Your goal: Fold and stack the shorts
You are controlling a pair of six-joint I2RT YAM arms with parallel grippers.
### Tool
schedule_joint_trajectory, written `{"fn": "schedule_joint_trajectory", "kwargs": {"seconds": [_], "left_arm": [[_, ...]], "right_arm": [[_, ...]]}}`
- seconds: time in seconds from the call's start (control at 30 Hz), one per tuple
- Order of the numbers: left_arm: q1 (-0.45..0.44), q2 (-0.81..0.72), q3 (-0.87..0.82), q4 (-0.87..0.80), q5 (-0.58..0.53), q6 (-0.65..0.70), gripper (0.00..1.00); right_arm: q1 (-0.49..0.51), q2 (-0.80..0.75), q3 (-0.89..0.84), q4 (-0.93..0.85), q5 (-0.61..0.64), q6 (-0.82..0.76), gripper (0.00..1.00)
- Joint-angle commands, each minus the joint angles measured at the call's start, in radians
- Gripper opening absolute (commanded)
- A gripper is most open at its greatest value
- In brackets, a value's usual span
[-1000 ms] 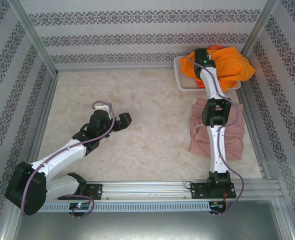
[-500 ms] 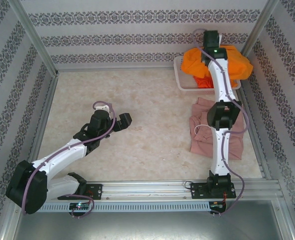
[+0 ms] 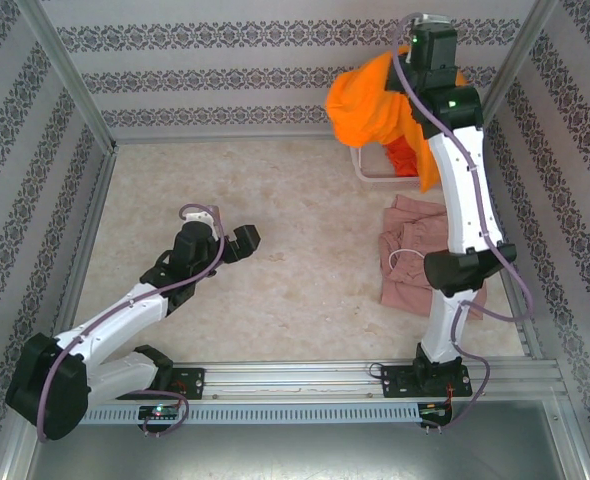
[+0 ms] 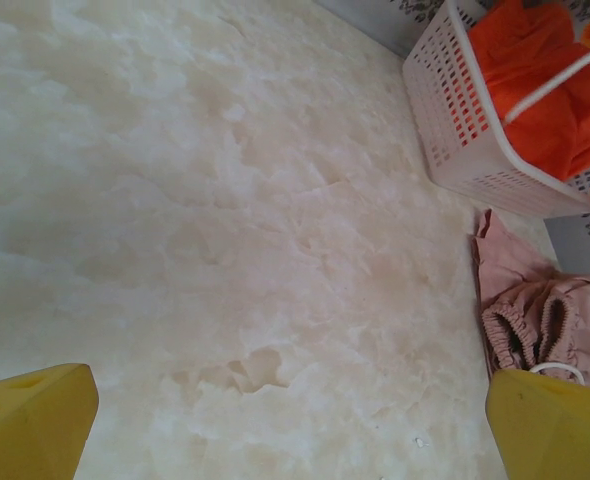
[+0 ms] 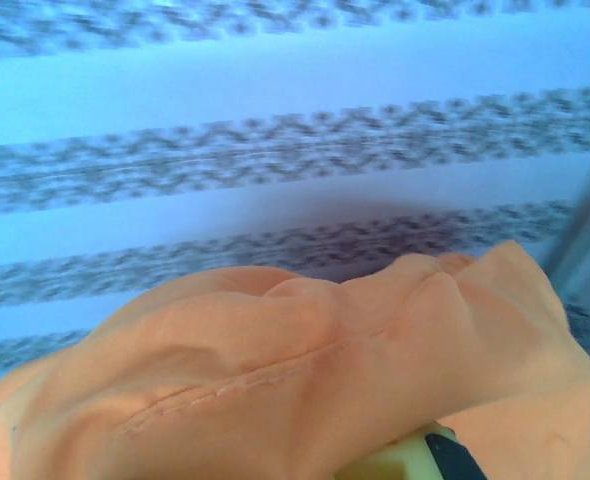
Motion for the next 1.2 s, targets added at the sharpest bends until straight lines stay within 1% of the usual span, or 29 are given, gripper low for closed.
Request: {"fn": "schedule_joint_trajectory", "kwargs": {"seconds": [0.0, 0.07, 0.13, 0.23, 0.27, 0.3, 0.33, 0.37, 0.4, 0.43, 0.5, 0.53, 0.6, 0.67, 0.73, 0.8, 0.87, 0.9, 0.97, 1.17], "left_arm": [[0.011, -0.054, -0.007, -0.007, -0.045, 0.03, 1.0], [0.012, -0.098, -0.005, -0.008, -0.073, 0.043, 1.0], [0.013, -0.149, -0.003, -0.008, -0.108, 0.052, 1.0], [0.016, -0.245, 0.003, -0.02, -0.161, 0.061, 1.0], [0.015, -0.278, 0.009, -0.035, -0.178, 0.063, 1.0], [0.015, -0.311, 0.015, -0.049, -0.193, 0.067, 1.0], [0.016, -0.337, 0.019, -0.063, -0.204, 0.071, 1.0], [0.016, -0.362, 0.024, -0.076, -0.213, 0.072, 1.0], [0.015, -0.383, 0.028, -0.089, -0.22, 0.075, 1.0], [0.016, -0.397, 0.03, -0.1, -0.225, 0.077, 1.0], [0.017, -0.4, 0.048, -0.144, -0.229, 0.083, 1.0], [0.017, -0.389, 0.061, -0.182, -0.233, 0.084, 1.0], [0.017, -0.342, 0.096, -0.276, -0.239, 0.072, 1.0], [0.018, -0.282, 0.123, -0.347, -0.222, 0.05, 1.0], [0.02, -0.223, 0.134, -0.39, -0.19, 0.012, 1.0], [0.031, -0.164, 0.123, -0.39, -0.128, -0.019, 1.0], [0.049, -0.108, 0.11, -0.375, -0.064, -0.05, 1.0], [0.058, -0.079, 0.101, -0.355, -0.027, -0.063, 1.0], [0.065, -0.032, 0.087, -0.327, 0.012, -0.077, 1.0], [0.067, 0.031, 0.045, -0.235, 0.04, -0.087, 0.98]], "right_arm": [[0.096, -0.133, -0.094, 0.082, -0.172, 0.016, 0.0], [0.144, -0.2, -0.204, 0.133, -0.261, 0.059, 0.0], [0.177, -0.272, -0.36, 0.225, -0.35, 0.119, 0.0], [0.186, -0.403, -0.664, 0.402, -0.474, 0.258, 0.0], [0.183, -0.435, -0.758, 0.442, -0.494, 0.271, 0.08], [0.179, -0.456, -0.831, 0.449, -0.478, 0.262, 0.27], [0.172, -0.469, -0.891, 0.438, -0.453, 0.243, 0.48], [0.161, -0.476, -0.941, 0.411, -0.423, 0.212, 0.72], [0.149, -0.478, -0.976, 0.382, -0.39, 0.193, 0.86], [0.134, -0.48, -1.008, 0.354, -0.356, 0.174, 0.89], [0.098, -0.497, -1.086, 0.326, -0.308, 0.156, 0.91], [0.084, -0.513, -1.125, 0.329, -0.308, 0.167, 0.91], [0.075, -0.558, -1.225, 0.369, -0.346, 0.193, 0.91], [0.105, -0.595, -1.302, 0.386, -0.349, 0.195, 0.92], [0.147, -0.623, -1.362, 0.382, -0.312, 0.174, 0.96], [0.172, -0.64, -1.417, 0.364, -0.253, 0.171, 0.98], [0.159, -0.64, -1.467, 0.344, -0.221, 0.22, 0.98], [0.144, -0.634, -1.492, 0.332, -0.224, 0.25, 0.98], [0.106, -0.617, -1.53, 0.299, -0.249, 0.306, 0.98], [-0.034, -0.565, -1.659, 0.3, -0.379, 0.391, 0.97]]}}
